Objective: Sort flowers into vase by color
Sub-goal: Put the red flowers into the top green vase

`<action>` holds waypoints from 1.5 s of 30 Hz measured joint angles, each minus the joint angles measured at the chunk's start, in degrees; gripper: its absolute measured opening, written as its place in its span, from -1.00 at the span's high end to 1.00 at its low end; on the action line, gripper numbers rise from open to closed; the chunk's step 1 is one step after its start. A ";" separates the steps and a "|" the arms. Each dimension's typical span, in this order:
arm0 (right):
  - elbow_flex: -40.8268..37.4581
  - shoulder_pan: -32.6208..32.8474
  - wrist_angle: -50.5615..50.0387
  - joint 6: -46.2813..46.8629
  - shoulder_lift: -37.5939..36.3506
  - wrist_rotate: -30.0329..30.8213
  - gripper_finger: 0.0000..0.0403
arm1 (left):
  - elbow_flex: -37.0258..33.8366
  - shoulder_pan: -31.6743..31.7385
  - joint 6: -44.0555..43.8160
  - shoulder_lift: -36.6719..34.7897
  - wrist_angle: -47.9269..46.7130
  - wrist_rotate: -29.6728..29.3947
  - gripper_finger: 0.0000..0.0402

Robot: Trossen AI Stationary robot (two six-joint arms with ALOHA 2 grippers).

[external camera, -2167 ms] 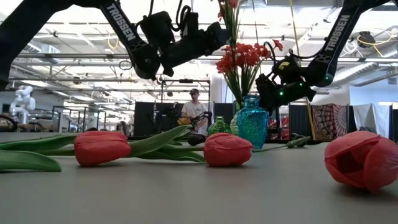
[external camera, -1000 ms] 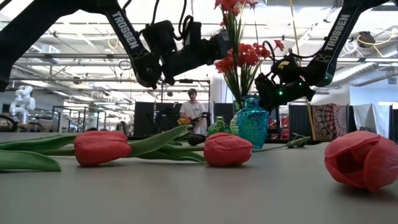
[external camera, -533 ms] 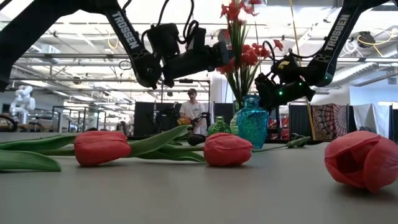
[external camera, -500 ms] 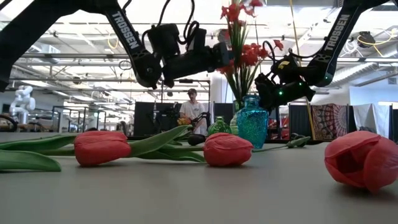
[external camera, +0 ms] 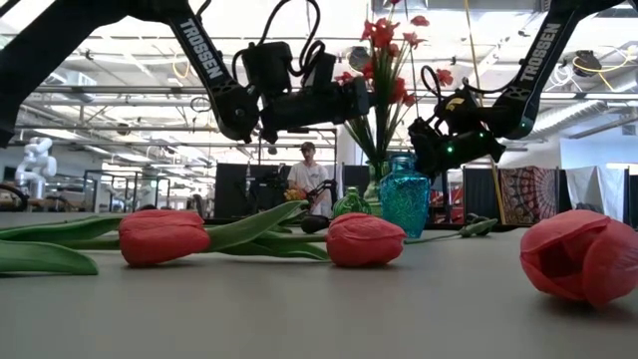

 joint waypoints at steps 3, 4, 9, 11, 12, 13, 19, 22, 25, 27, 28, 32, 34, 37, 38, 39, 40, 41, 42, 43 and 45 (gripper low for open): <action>0.00 0.00 -0.15 -0.01 0.00 -0.01 1.00 | 0.00 0.01 0.01 0.00 0.04 -0.41 0.93; 0.00 0.00 -0.29 -0.01 0.00 0.00 1.00 | 0.00 0.06 0.01 0.00 -0.06 -0.43 0.93; 0.00 0.00 -0.45 -0.01 0.00 0.00 1.00 | 0.02 0.30 0.01 0.00 -0.37 -0.44 0.91; 0.00 0.00 -0.46 -0.02 0.00 -0.01 1.00 | 0.02 0.38 0.01 0.00 -0.37 -0.44 0.91; 0.00 0.00 -0.45 -0.02 0.00 0.00 1.00 | 0.02 0.39 0.01 0.00 -0.37 -0.44 0.91; 0.00 0.00 -0.44 -0.02 0.00 -0.02 1.00 | 0.02 0.37 0.01 0.00 -0.37 -0.44 0.91; 0.00 0.00 -0.45 -0.03 0.00 0.00 1.00 | 0.02 0.35 0.01 0.00 -1.71 -0.44 0.91; 0.00 0.00 -0.44 -0.20 0.00 0.00 1.00 | 0.04 0.35 0.01 0.00 -1.88 -0.44 0.91; 0.00 0.00 -0.44 -0.20 0.00 0.00 1.00 | 0.04 0.37 0.03 -0.02 -2.10 -0.44 0.91; 0.00 0.00 -0.44 -0.20 0.00 0.00 1.00 | 0.04 0.37 0.03 -0.02 -2.09 -0.44 0.91; 0.00 0.00 -0.44 -0.20 0.00 0.00 1.00 | 0.04 0.37 0.03 -0.02 -2.10 -0.44 0.90; 0.00 0.00 -0.44 -0.20 0.00 0.00 1.00 | 0.04 0.37 0.03 -0.02 -2.10 -0.44 0.78; 0.00 0.00 -0.44 -0.20 0.00 0.00 1.00 | 0.04 0.37 0.03 -0.02 -2.09 -0.47 0.68; 0.00 -0.04 -0.44 -0.20 0.00 0.09 1.00 | 0.04 0.35 0.03 -0.02 -2.06 -1.08 0.55; 0.00 -0.04 -0.44 -0.20 0.00 0.07 1.00 | 0.04 0.35 0.03 -0.02 -2.08 -1.11 0.52; 0.00 -0.02 -0.44 -0.20 0.00 0.07 1.00 | 0.04 0.35 0.03 -0.02 -2.08 -1.14 0.50; 0.00 -0.02 -0.44 -0.20 0.00 0.07 1.00 | 0.04 0.35 0.03 -0.02 -2.06 -1.14 0.49; -0.01 -0.02 -0.44 -0.20 0.00 0.07 1.00 | 0.04 0.35 0.03 -0.02 -2.05 -1.16 0.49; -0.02 -0.02 -0.44 -0.20 0.00 0.07 1.00 | 0.04 0.35 0.03 -0.02 -2.03 -1.17 0.49; 0.00 -0.02 -0.44 -0.20 0.00 0.07 1.00 | 0.04 0.35 0.03 -0.02 -2.06 -1.19 0.48; -0.02 -0.02 -0.46 -0.20 0.00 0.07 1.00 | 0.04 0.35 0.03 -0.02 -2.03 -1.22 0.48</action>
